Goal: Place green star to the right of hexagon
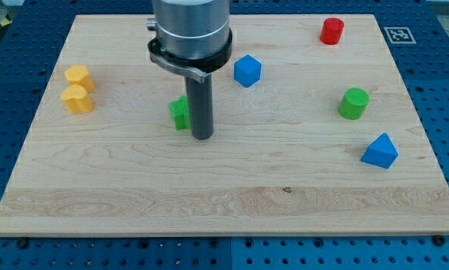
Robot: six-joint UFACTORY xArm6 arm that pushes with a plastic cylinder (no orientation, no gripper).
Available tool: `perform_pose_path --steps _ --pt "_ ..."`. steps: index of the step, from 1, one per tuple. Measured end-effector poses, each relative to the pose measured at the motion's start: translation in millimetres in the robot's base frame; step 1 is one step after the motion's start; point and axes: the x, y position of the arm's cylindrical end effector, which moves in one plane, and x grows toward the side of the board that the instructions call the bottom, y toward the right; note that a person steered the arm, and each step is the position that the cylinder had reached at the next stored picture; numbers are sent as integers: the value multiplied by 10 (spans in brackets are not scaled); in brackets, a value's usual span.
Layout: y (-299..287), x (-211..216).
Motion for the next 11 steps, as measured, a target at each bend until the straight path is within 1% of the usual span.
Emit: perform_pose_path --steps 1,2,3,4,5,6,7,8,11 --pt "-321 -186" --pt "-468 -485" --pt "-414 -475" --pt "-172 -445" --pt "-156 -662" --pt "-171 -713" --pt "-351 -713" --pt "-356 -713" --pt "82 -705"
